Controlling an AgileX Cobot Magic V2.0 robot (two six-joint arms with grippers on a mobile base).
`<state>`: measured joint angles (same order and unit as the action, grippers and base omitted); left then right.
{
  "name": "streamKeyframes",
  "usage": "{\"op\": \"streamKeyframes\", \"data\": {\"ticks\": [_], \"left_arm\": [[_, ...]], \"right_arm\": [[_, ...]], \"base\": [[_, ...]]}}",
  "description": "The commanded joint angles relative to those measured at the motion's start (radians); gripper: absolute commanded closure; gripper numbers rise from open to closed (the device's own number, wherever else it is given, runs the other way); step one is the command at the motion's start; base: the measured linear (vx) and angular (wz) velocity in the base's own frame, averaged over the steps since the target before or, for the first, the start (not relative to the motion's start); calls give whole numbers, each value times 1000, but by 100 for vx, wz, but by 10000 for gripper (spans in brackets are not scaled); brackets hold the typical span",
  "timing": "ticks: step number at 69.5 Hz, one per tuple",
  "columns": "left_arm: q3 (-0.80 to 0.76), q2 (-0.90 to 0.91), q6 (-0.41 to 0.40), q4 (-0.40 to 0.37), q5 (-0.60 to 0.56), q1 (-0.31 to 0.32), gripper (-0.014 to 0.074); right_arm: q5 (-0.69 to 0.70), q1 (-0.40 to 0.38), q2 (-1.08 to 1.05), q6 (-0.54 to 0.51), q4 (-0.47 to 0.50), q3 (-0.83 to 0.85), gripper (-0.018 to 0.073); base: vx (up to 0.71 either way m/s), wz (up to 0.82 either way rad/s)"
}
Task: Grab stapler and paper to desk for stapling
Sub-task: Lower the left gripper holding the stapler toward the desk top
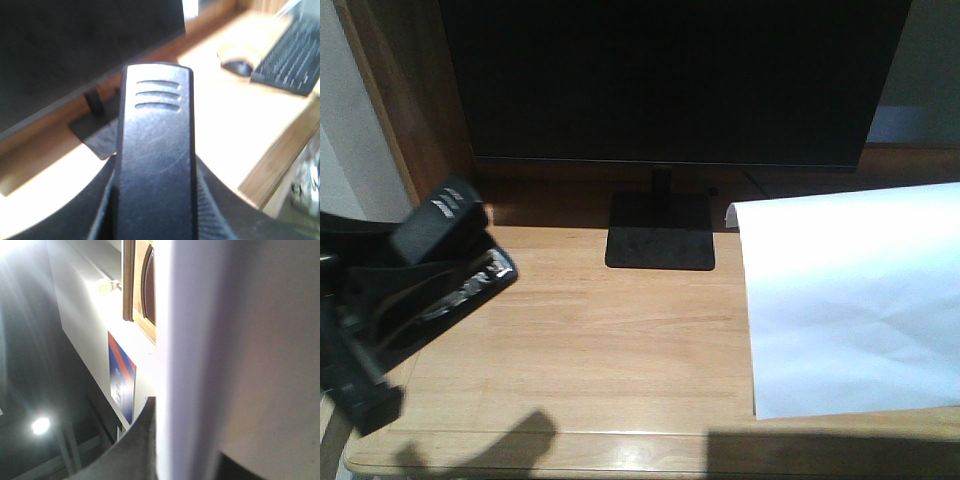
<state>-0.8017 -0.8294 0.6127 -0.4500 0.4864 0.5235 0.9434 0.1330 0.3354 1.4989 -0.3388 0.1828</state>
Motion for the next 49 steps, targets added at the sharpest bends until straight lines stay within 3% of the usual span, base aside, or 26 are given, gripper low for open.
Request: {"op": "streamKeyframes", "data": {"ticks": [1,30,41,49], "left_arm": [[-35,-51,100,-113,-139,3,603],[-35,-298,626,-414,-155,-23,603],[-38,-404,904,-627,-108,-74,603],[-55,-487,1145,-805,4,-122,603]], "right_arm": [[43,-5,9,-8,9,26,565],[43,-5,9,-8,9,26,565],[43,-5,9,-8,9,26,565],[43,-5,9,-8,9,26,565]], "base": [[0,0],[0,0],[0,0],[0,0]]}}
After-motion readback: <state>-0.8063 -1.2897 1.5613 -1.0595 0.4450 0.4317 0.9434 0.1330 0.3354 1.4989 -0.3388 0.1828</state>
